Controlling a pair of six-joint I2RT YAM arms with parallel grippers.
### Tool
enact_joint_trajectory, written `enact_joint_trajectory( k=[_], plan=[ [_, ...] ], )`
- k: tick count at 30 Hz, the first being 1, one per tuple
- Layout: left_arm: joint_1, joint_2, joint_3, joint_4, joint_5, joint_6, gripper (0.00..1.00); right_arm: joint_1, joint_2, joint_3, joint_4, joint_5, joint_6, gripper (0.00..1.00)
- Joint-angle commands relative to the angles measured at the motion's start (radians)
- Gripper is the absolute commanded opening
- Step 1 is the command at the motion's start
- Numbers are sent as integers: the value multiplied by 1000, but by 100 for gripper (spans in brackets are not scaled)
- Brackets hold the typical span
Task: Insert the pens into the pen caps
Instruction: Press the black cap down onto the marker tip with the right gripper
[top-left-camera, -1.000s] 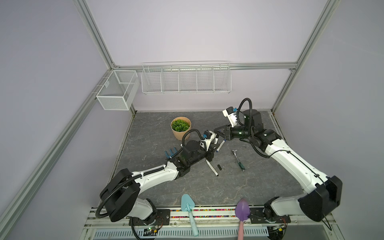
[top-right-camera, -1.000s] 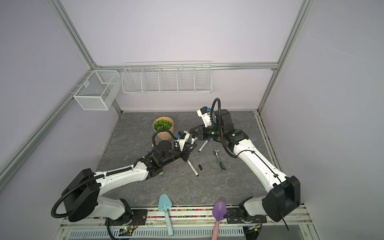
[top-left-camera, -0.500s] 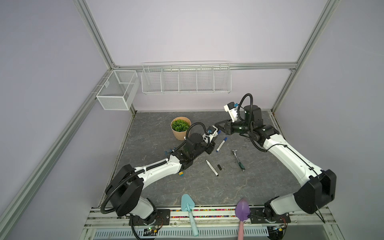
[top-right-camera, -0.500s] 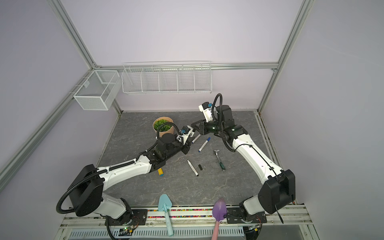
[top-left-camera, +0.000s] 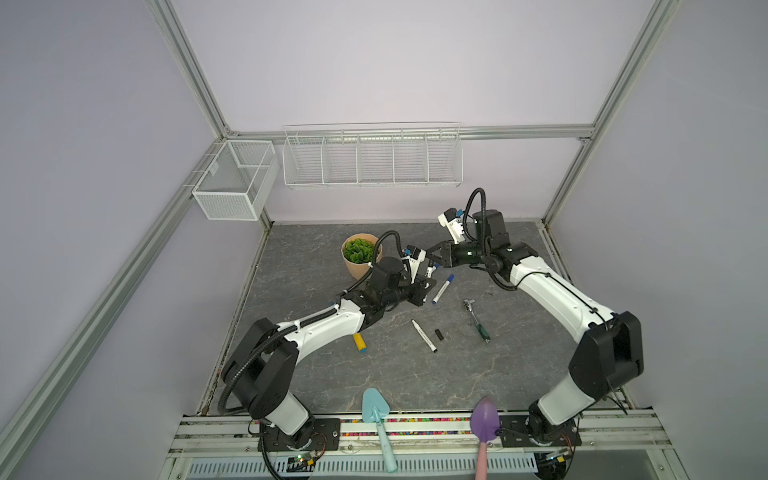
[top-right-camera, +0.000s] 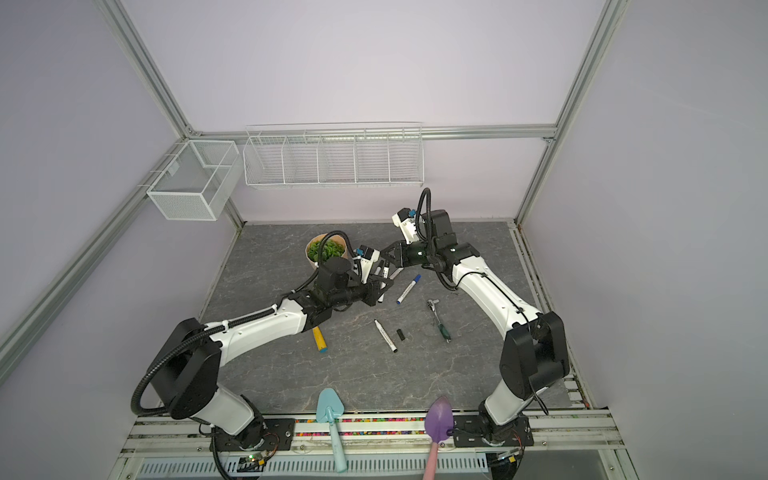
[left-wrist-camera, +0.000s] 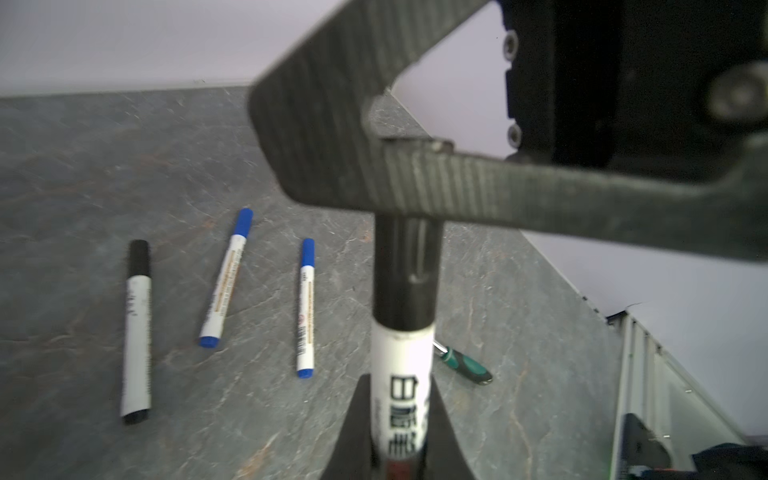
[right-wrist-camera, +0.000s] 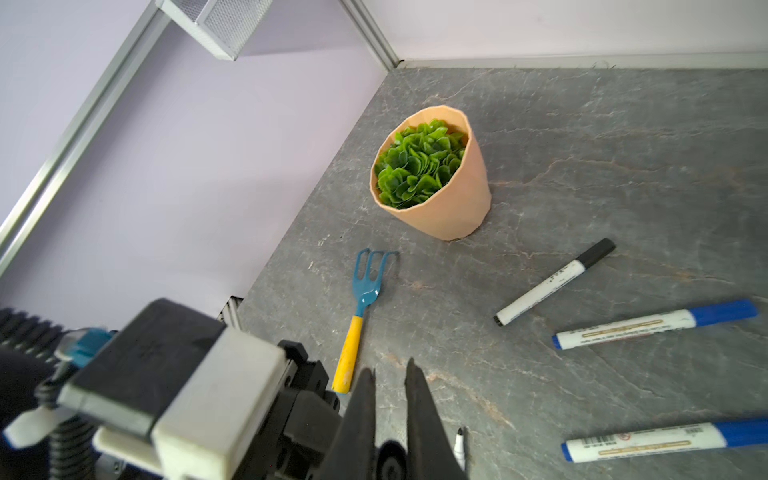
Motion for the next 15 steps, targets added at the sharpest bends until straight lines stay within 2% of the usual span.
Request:
enact_joint_trajectory(
  k=[1,5,10,15],
  plan=[
    [104,-22,249,1011,-85,-219,0,106,64,-95,-478,-157,-55,7],
    [139,-27,272,1009,-136,-166,0,110,56,-98,-529,-150,-92,7],
    [139,-98,236,908,-194,40,0,111,16,-128,-548,-146,-103,7],
    [129,-165,164,851,-245,192,0,93,-20,-154,-547,-126,-90,7]
  ],
)
